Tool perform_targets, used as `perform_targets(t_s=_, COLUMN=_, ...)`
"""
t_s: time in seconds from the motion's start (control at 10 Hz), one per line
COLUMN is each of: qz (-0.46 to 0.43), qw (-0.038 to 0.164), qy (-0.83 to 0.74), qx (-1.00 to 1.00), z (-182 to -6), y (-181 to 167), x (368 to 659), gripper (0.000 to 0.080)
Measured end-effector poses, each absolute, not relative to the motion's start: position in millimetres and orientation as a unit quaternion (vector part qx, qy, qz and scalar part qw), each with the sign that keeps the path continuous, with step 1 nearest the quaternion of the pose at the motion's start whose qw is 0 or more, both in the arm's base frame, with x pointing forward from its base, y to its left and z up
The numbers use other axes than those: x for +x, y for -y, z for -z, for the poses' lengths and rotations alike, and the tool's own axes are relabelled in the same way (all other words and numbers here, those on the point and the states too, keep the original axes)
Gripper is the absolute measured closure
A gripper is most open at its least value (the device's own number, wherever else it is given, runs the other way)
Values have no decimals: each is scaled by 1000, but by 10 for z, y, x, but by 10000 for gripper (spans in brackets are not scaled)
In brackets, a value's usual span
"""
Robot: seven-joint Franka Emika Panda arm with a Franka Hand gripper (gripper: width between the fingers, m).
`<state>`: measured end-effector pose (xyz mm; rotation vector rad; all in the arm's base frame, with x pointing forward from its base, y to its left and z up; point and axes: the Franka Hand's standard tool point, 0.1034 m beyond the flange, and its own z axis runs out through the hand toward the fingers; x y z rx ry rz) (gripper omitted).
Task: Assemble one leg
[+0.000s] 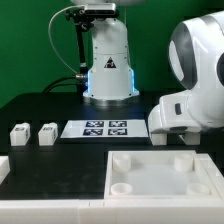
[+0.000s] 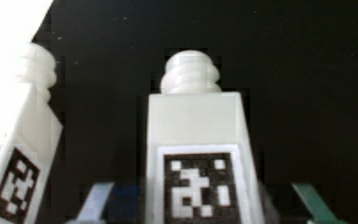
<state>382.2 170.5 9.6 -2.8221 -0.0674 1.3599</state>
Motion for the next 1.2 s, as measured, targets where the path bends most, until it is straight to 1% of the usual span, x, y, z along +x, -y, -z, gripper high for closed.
perform_targets(t_s=0.2, qz=-434, qw=4, qy=21, qx=-901, z=-97, y=-1704, x=3824, gripper=511)
perform_targets(t_s=0.3, qz=-437, qw=7, qy=28, qx=-899, z=-147, y=-1673, x=3850, gripper=511)
perform_targets(t_s=0.4, qz=-459, qw=20, qy=59, qx=-886, z=-474, y=-1528, x=4016, gripper=511)
perform_targets(t_s=0.5, qz=-445, qw=23, qy=53, qx=-894, z=-791, y=-1418, x=4225, gripper=511)
perform_targets(t_s=0.7, qz=-422, qw=29, qy=59, qx=-904, z=-1164, y=-1316, x=4333, gripper=509)
perform_targets(t_s=0.8, qz=-416, qw=29, qy=60, qx=-907, z=-1130, y=-1324, x=4287, gripper=509)
perform_targets(t_s=0.9, qz=-377, qw=33, qy=58, qx=-924, z=-1033, y=-1356, x=4389, gripper=509)
perform_targets(t_s=1.0, qz=-324, qw=38, qy=61, qx=-943, z=-1047, y=-1333, x=4493, gripper=509)
perform_targets(t_s=1.1, qz=-293, qw=46, qy=70, qx=-953, z=-1047, y=-1263, x=4666, gripper=509)
perform_targets(t_s=1.2, qz=-244, qw=58, qy=87, qx=-964, z=-1121, y=-1147, x=4989, gripper=509)
